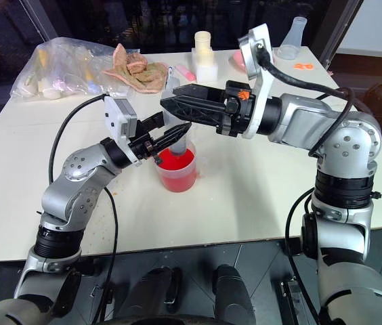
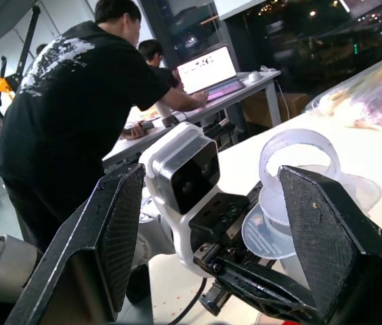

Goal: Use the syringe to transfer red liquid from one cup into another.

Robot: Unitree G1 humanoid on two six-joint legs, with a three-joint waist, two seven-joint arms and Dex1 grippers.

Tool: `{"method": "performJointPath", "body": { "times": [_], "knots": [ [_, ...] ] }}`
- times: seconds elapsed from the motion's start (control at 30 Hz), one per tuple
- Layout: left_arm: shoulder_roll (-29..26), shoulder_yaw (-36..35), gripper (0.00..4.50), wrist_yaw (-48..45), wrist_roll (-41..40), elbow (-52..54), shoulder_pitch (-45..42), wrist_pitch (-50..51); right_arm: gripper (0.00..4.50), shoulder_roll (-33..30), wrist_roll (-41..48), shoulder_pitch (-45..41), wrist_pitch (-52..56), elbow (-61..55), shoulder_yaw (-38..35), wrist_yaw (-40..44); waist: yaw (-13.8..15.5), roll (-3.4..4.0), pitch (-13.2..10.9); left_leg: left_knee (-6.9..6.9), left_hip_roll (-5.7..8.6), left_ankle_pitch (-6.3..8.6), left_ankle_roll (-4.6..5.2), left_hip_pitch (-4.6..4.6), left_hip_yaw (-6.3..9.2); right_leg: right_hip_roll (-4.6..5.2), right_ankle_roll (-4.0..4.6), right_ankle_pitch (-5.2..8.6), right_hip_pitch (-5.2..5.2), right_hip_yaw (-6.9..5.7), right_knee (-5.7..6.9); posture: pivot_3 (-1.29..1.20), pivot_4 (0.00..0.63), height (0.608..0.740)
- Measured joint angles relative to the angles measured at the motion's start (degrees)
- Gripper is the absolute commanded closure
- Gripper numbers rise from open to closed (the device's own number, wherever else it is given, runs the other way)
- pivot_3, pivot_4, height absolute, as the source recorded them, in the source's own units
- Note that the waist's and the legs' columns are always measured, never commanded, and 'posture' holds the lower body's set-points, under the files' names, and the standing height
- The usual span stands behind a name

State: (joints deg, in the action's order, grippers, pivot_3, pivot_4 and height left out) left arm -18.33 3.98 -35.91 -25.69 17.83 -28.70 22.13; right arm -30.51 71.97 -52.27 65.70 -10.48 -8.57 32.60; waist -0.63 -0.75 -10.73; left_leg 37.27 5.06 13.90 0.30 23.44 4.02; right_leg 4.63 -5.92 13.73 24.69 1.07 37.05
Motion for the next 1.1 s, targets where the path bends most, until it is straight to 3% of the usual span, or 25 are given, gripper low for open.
{"method": "performJointPath", "body": {
  "times": [0.2, 0.3, 0.4, 0.47, 1.1],
  "knots": [
    [-0.3, 0.2, 3.00, -0.2, -0.1, 0.5, 1.6, 1.0, 1.23, 2.4, -2.9, -0.9, -0.6, 0.7, 2.4, 0.5, 0.0, 0.00, 0.0, 0.00, 0.00, 0.00, 0.00, 0.00, 0.01, -0.01, 0.00, 0.00, 0.00, 0.00, 0.00, 0.00, 0.150, 0.740],
    [-0.3, -0.3, 3.00, -0.2, -0.1, 0.8, 1.6, 1.1, 2.07, 3.4, -4.9, -2.0, -1.1, 1.1, 3.1, 0.7, 0.0, 0.01, 0.0, -0.02, 0.00, 0.00, 0.00, 0.00, 0.01, -0.01, 0.00, 0.00, 0.01, -0.01, -0.02, 0.00, 0.150, 0.740],
    [-0.3, -0.3, 3.00, -0.5, -0.4, 1.1, 1.6, 1.1, 3.65, 3.9, -6.8, -2.2, -1.7, 2.1, 3.3, 1.1, 0.1, 0.01, 0.0, -0.01, 0.00, 0.00, 0.00, 0.00, 0.01, 0.00, 0.00, 0.00, 0.00, -0.01, -0.03, 0.00, 0.150, 0.740],
    [-0.2, -0.3, 3.00, -0.6, -0.5, 1.4, 1.6, 1.2, 4.46, 4.2, -8.2, -2.3, -2.3, 2.9, 3.6, 1.7, 0.0, 0.01, 0.0, -0.02, 0.00, 0.00, 0.00, 0.00, 0.01, 0.00, 0.00, 0.00, 0.01, -0.01, -0.03, 0.00, 0.150, 0.740],
    [-0.1, -1.2, 3.00, -0.3, -0.9, 2.4, 3.3, -0.3, 4.46, 4.6, -9.0, -6.8, 1.0, 7.3, 3.4, 5.5, 0.0, 0.02, 0.0, -0.06, -0.01, 0.01, 0.00, 0.00, 0.02, 0.00, 0.00, 0.00, 0.01, -0.01, -0.07, 0.00, 0.150, 0.740]
  ]
}}
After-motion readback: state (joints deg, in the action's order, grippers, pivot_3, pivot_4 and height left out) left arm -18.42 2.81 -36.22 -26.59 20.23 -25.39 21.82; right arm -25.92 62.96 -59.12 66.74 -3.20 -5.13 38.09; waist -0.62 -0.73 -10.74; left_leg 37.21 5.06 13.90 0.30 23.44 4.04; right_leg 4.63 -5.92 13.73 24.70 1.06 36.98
